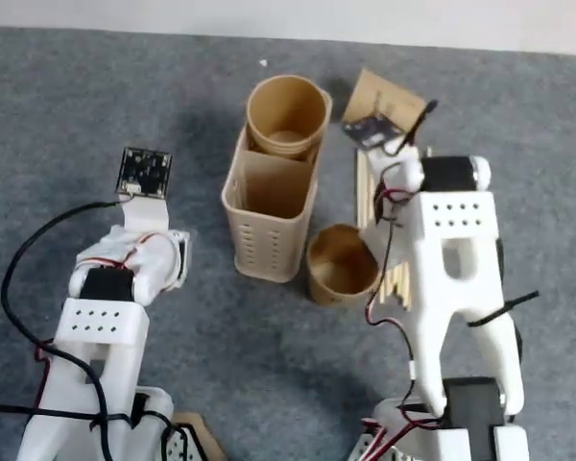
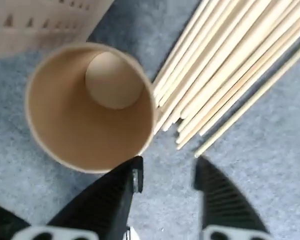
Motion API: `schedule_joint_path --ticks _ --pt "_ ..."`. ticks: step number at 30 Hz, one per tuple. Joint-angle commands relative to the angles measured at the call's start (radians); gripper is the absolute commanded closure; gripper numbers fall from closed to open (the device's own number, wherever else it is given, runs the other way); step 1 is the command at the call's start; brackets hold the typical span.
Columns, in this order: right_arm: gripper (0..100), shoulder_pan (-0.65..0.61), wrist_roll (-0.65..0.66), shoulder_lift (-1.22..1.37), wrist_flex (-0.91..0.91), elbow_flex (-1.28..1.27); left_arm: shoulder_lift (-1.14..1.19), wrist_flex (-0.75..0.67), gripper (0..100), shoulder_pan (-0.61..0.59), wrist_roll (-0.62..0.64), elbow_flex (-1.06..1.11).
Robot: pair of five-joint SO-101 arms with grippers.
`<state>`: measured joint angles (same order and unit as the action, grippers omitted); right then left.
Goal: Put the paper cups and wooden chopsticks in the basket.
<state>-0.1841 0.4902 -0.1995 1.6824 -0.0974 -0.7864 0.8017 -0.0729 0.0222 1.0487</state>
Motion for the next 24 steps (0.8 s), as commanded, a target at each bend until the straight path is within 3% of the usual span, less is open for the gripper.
schedule_joint_path --ticks 1,8,17,24 --pt "74.8 0.01 0.017 -0.039 -0.028 0.018 -0.025 -0.018 83 0.013 0.011 -0.005" --pt "74.8 0.007 0.018 -0.041 -0.048 -0.021 -0.025 -0.018 83 0.013 0.011 -0.005" --pt "75.7 -0.022 0.015 -0.041 -0.337 -0.32 -0.025 -0.018 83 0.013 0.011 -0.005" --pt "96.4 -0.025 0.015 -0.041 -0.352 -0.354 -0.024 -0.018 83 0.013 0.011 -0.005"
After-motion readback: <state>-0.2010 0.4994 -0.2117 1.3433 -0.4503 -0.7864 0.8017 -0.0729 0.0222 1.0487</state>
